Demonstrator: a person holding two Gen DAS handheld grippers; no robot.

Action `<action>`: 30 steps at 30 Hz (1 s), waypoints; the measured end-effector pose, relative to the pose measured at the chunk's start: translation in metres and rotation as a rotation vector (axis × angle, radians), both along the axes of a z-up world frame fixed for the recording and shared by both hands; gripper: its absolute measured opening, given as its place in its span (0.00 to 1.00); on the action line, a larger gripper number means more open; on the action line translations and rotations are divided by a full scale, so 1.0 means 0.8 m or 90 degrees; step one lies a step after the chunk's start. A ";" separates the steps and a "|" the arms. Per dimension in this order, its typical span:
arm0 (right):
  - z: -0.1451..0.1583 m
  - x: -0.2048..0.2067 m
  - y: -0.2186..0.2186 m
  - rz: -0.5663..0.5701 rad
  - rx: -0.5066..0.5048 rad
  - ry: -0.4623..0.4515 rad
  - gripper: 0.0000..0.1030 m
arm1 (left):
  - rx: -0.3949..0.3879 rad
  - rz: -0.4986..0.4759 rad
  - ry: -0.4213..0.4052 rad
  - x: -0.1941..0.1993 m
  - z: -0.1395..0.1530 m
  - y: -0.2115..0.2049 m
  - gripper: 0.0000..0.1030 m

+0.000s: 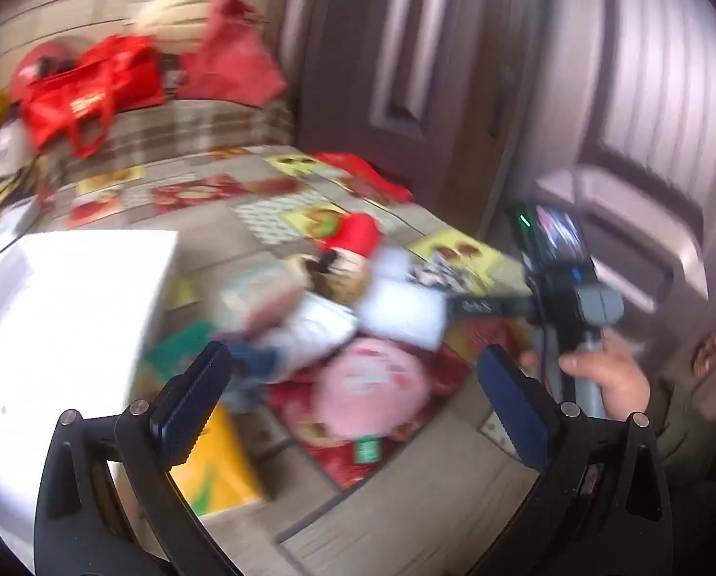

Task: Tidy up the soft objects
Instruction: 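Move the left tool toward the pile of soft items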

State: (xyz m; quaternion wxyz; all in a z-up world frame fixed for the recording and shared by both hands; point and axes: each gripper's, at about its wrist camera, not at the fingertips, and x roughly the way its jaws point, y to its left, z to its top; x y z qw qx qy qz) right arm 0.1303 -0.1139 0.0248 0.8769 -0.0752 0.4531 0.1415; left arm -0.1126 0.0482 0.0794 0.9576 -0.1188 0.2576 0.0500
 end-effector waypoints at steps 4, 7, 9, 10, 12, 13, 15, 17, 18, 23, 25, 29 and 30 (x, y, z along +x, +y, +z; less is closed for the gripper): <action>0.000 0.000 0.000 0.000 -0.002 -0.001 1.00 | -0.026 0.101 0.060 -0.012 -0.012 0.046 1.00; 0.000 0.000 0.000 0.000 -0.002 -0.001 1.00 | -0.020 0.113 0.100 -0.008 -0.031 0.051 1.00; 0.000 0.000 0.000 0.000 -0.001 -0.001 1.00 | -0.026 0.100 0.127 -0.003 -0.045 0.049 1.00; 0.000 0.000 0.000 0.000 -0.001 -0.001 1.00 | -0.024 0.093 0.142 0.002 -0.052 0.045 1.00; 0.000 0.000 0.000 0.000 -0.001 -0.001 1.00 | 0.009 0.092 0.162 0.011 -0.057 0.034 1.00; 0.000 0.000 0.000 0.000 -0.001 -0.001 1.00 | 0.021 0.087 0.170 0.014 -0.058 0.029 1.00; 0.000 0.000 0.000 0.000 -0.001 -0.001 1.00 | 0.033 0.079 0.174 0.016 -0.058 0.024 1.00; 0.000 0.000 0.000 0.000 0.000 -0.001 1.00 | 0.036 0.072 0.168 0.014 -0.057 0.020 1.00; 0.000 0.000 0.000 0.000 0.000 -0.001 1.00 | 0.037 0.069 0.161 0.012 -0.054 0.021 1.00; 0.000 0.000 0.000 0.000 0.000 -0.001 1.00 | 0.019 0.020 0.134 0.005 -0.040 0.009 1.00; 0.000 0.000 0.000 0.000 0.000 -0.001 1.00 | 0.009 -0.003 0.147 0.007 -0.045 0.003 1.00; 0.000 0.000 0.000 0.000 0.001 -0.001 1.00 | 0.004 -0.014 0.180 0.009 -0.059 -0.001 1.00; 0.000 0.000 0.000 0.000 0.000 -0.001 1.00 | 0.009 0.000 0.185 0.008 -0.062 0.002 1.00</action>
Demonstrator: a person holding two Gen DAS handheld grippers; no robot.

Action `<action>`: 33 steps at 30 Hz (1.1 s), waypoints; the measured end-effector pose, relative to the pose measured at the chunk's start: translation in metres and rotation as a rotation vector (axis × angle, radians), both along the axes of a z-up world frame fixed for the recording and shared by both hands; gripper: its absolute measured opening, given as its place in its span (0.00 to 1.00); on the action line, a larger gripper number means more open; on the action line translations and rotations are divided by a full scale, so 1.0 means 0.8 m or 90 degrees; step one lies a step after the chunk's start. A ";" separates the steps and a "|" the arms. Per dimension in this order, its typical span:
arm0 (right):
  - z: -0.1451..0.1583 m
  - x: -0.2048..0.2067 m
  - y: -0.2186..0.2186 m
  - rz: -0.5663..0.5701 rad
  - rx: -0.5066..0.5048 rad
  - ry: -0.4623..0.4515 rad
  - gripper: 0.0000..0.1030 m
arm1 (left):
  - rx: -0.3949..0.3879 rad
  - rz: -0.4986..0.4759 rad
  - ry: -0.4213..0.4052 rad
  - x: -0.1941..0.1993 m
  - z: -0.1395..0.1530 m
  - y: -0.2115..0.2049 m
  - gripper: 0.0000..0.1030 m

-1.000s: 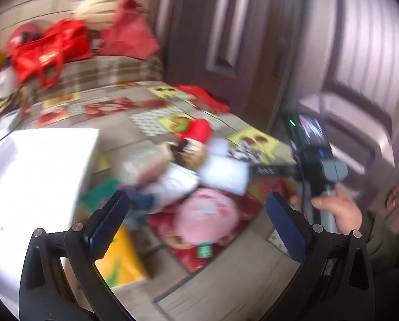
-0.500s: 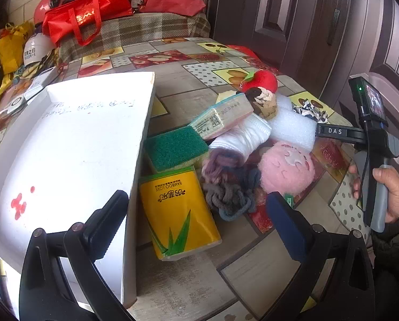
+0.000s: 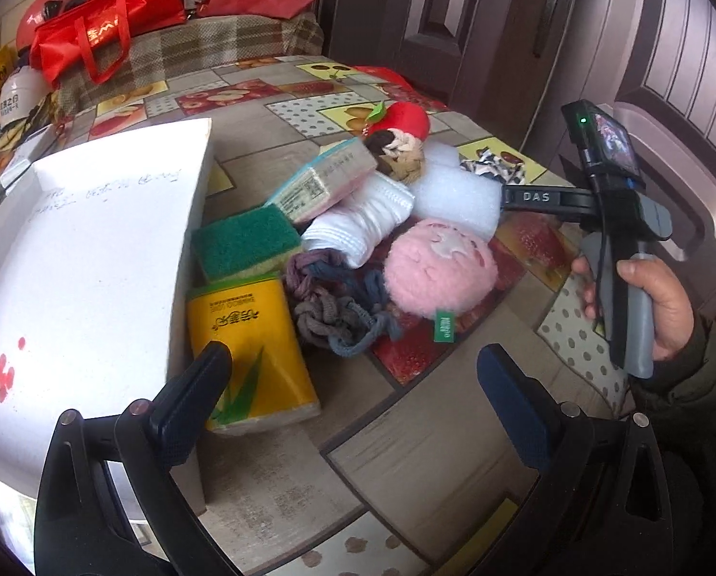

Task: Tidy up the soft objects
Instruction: 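Move the left tool toward the pile of soft items, then grasp the pink plush toy with the right tool and lift it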

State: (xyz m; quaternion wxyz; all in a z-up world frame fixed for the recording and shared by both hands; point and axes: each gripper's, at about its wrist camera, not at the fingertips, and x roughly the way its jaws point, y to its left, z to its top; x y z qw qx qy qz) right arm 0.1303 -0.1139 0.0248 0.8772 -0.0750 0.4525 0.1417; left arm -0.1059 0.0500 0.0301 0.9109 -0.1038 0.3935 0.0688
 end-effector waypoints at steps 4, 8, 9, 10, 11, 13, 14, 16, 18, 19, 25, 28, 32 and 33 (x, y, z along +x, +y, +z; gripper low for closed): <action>0.000 0.000 0.000 0.000 0.000 0.000 1.00 | -0.003 0.031 -0.003 -0.005 0.000 0.015 1.00; 0.000 0.000 0.000 0.000 0.000 0.000 1.00 | 0.003 0.042 0.015 -0.001 -0.007 0.020 1.00; 0.000 0.000 0.000 0.000 0.000 0.000 1.00 | 0.013 0.042 0.020 0.001 -0.009 0.018 1.00; 0.000 0.000 0.000 0.000 0.000 0.000 1.00 | 0.026 0.040 0.028 0.004 -0.010 0.016 1.00; 0.000 0.000 0.000 0.000 0.000 0.000 1.00 | 0.038 0.038 0.038 0.007 -0.012 0.013 1.00; 0.000 0.000 0.000 0.000 0.001 0.000 1.00 | 0.052 0.032 0.047 0.009 -0.015 0.009 1.00; 0.000 0.000 0.000 0.000 0.001 0.000 1.00 | 0.053 0.029 0.048 0.009 -0.015 0.009 1.00; 0.000 0.000 0.000 0.000 0.000 0.000 1.00 | 0.049 0.025 0.053 0.013 -0.018 0.010 0.98; 0.000 0.000 0.000 0.000 0.001 0.000 1.00 | 0.061 0.030 0.062 0.018 -0.020 0.013 0.91; 0.000 0.000 0.000 0.000 0.001 0.000 1.00 | 0.065 0.030 0.062 0.020 -0.019 0.014 0.83; 0.016 -0.010 -0.024 0.011 0.112 -0.029 1.00 | 0.046 -0.009 0.030 0.015 -0.011 0.005 0.77; 0.059 -0.044 -0.046 0.085 0.239 -0.102 1.00 | 0.038 0.022 0.020 0.013 -0.007 0.016 0.77; 0.091 -0.089 -0.035 0.275 0.278 -0.164 1.00 | 0.024 0.036 0.035 0.019 -0.013 0.024 0.77; 0.091 -0.099 -0.026 0.324 0.266 -0.150 1.00 | 0.029 0.028 0.040 0.021 -0.015 0.019 0.77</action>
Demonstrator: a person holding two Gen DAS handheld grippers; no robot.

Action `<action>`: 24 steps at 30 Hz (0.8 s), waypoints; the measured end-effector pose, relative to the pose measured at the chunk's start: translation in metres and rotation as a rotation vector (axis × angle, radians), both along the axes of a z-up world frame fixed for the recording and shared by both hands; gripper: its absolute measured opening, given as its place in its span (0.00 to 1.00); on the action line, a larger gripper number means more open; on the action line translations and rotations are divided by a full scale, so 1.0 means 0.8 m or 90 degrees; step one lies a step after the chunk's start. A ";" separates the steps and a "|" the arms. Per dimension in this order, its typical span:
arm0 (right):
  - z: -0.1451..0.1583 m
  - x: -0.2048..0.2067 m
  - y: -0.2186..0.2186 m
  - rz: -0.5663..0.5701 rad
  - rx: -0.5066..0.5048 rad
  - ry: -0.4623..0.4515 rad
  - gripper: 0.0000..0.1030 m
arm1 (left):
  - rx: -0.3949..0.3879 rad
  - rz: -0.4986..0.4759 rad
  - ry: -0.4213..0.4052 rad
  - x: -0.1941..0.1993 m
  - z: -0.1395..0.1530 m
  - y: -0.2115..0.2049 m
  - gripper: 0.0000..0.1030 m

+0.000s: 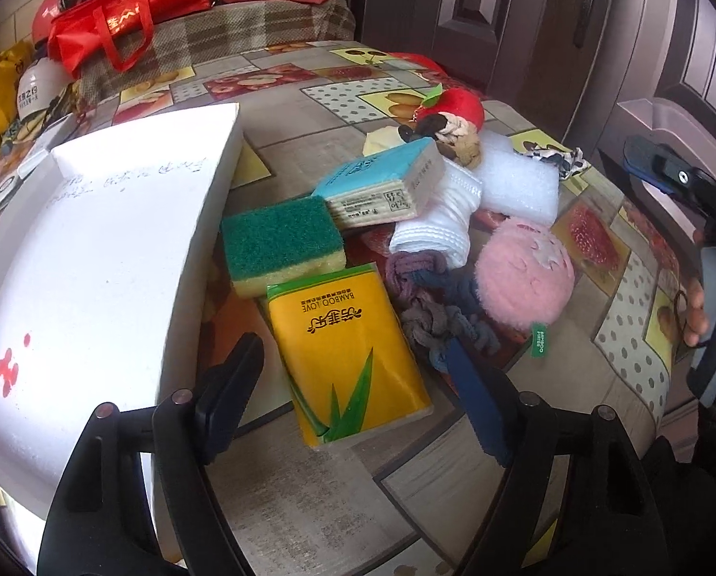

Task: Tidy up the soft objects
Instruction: 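Grasp the pink plush toy with the right tool and lift it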

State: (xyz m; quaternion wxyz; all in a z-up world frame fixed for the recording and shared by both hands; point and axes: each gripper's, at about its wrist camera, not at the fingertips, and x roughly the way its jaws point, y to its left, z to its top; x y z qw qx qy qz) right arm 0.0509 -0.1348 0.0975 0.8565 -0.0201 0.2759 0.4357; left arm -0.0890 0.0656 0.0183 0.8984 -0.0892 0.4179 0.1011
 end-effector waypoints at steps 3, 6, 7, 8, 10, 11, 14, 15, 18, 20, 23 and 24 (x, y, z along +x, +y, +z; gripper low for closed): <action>-0.020 -0.025 0.028 0.124 -0.057 0.016 1.00 | 0.018 -0.012 0.012 0.004 -0.004 -0.009 0.77; -0.036 -0.045 0.060 0.164 -0.141 -0.011 1.00 | 0.013 -0.016 0.009 0.002 -0.003 -0.008 0.77; -0.043 -0.049 0.072 0.171 -0.168 -0.022 1.00 | 0.013 -0.018 0.008 0.002 -0.003 -0.008 0.77; -0.051 -0.049 0.079 0.176 -0.183 -0.023 1.00 | 0.013 -0.020 0.008 0.003 -0.003 -0.009 0.77; -0.058 -0.056 0.089 0.193 -0.198 -0.012 0.99 | 0.016 -0.024 0.010 0.005 -0.003 -0.011 0.77; -0.060 -0.056 0.093 0.198 -0.205 -0.007 0.94 | 0.017 -0.026 0.011 0.005 -0.003 -0.011 0.77; -0.072 -0.049 0.103 0.199 -0.238 0.013 0.67 | 0.016 -0.029 0.009 0.004 -0.003 -0.011 0.77; -0.076 -0.045 0.103 0.207 -0.242 0.032 0.66 | 0.018 -0.029 0.009 0.003 -0.003 -0.011 0.73; -0.074 -0.043 0.095 0.208 -0.228 0.033 0.64 | 0.018 -0.033 -0.003 -0.004 0.000 -0.008 0.54; -0.068 -0.038 0.080 0.190 -0.211 0.034 0.64 | 0.012 -0.030 -0.009 -0.009 0.001 -0.003 0.52; -0.057 -0.022 0.062 0.157 -0.178 0.046 0.64 | 0.017 -0.022 -0.011 -0.014 0.002 0.000 0.52; -0.054 -0.016 0.055 0.146 -0.164 0.053 0.64 | 0.016 -0.019 -0.010 -0.015 0.003 0.000 0.52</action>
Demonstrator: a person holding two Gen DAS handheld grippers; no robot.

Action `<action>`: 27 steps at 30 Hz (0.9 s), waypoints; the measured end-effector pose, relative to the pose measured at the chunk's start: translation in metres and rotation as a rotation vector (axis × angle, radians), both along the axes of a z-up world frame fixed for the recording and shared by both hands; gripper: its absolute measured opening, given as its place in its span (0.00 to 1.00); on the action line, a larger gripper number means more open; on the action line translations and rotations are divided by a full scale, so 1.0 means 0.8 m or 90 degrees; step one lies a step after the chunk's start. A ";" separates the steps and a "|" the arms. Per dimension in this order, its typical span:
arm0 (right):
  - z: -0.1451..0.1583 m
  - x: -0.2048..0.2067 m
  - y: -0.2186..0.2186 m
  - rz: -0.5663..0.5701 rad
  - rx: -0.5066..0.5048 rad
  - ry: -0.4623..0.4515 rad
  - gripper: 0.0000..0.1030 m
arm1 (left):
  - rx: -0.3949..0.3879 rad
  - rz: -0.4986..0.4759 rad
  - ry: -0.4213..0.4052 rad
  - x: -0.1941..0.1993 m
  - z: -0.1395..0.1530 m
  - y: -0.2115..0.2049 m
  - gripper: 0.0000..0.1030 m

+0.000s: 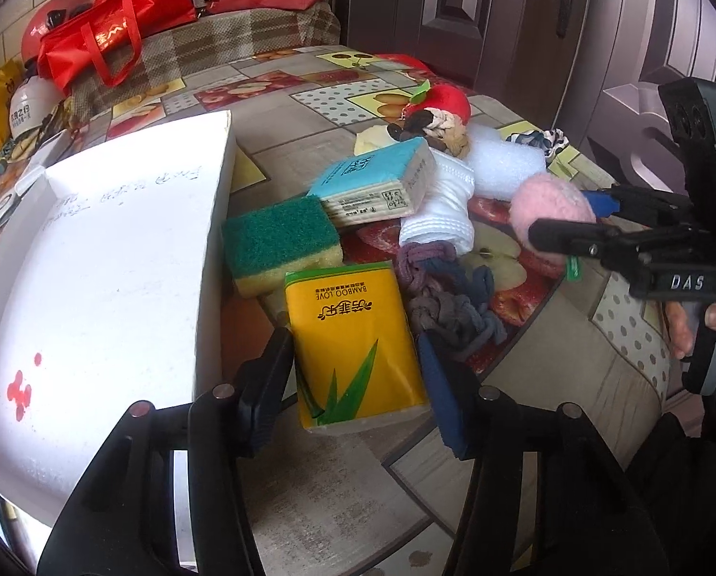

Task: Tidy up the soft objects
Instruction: 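Grasp the pink plush toy with the right tool and lift it, then grasp the knotted grey-blue rope toy with the left tool and lift it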

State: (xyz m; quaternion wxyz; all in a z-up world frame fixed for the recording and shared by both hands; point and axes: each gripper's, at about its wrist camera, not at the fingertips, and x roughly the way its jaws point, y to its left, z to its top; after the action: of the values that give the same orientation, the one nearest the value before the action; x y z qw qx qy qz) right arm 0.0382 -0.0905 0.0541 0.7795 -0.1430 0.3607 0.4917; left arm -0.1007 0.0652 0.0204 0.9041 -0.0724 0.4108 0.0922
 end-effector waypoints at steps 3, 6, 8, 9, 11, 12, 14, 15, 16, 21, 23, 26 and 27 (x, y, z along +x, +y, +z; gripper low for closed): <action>0.005 0.009 -0.015 -0.022 0.027 0.019 0.64 | 0.009 0.008 0.012 -0.001 -0.001 -0.004 0.53; 0.006 0.009 -0.020 -0.030 0.040 0.029 0.64 | 0.034 0.009 0.032 0.004 -0.005 -0.011 0.54; 0.006 0.007 -0.022 -0.030 0.043 0.034 0.65 | 0.062 0.007 0.052 0.011 -0.010 -0.017 0.57; 0.006 0.006 -0.021 -0.030 0.044 0.036 0.65 | 0.076 0.002 0.062 0.014 -0.014 -0.021 0.57; 0.008 0.005 -0.021 -0.029 0.050 0.037 0.65 | 0.083 -0.015 0.065 0.015 -0.017 -0.027 0.57; 0.011 0.004 -0.022 -0.028 0.056 0.037 0.64 | 0.078 -0.021 0.057 0.013 -0.015 -0.027 0.55; 0.018 0.001 -0.024 -0.023 0.077 0.034 0.64 | 0.067 -0.028 0.026 0.004 -0.006 -0.026 0.51; 0.026 0.000 -0.027 -0.018 0.097 0.031 0.64 | 0.069 -0.026 0.005 -0.001 0.001 -0.025 0.49; 0.033 -0.002 -0.030 -0.015 0.118 0.027 0.64 | 0.074 -0.023 -0.019 -0.006 0.009 -0.026 0.49; 0.068 -0.014 -0.045 -0.043 0.249 -0.052 0.65 | 0.136 -0.036 -0.233 -0.055 0.051 -0.034 0.49; 0.071 -0.022 -0.042 -0.054 0.263 -0.099 0.65 | 0.153 -0.025 -0.238 -0.055 0.052 -0.031 0.49; 0.063 -0.026 -0.029 -0.068 0.249 -0.124 0.65 | 0.118 -0.011 -0.233 -0.055 0.049 -0.015 0.40; 0.057 -0.025 -0.026 -0.067 0.246 -0.110 0.65 | 0.112 -0.003 -0.246 -0.058 0.051 -0.011 0.40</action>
State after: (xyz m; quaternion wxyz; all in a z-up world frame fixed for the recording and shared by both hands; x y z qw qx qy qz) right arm 0.0183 -0.1111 0.0996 0.8451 -0.0134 0.1981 0.4964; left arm -0.1474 0.0563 0.0614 0.9690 -0.0084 0.2207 0.1104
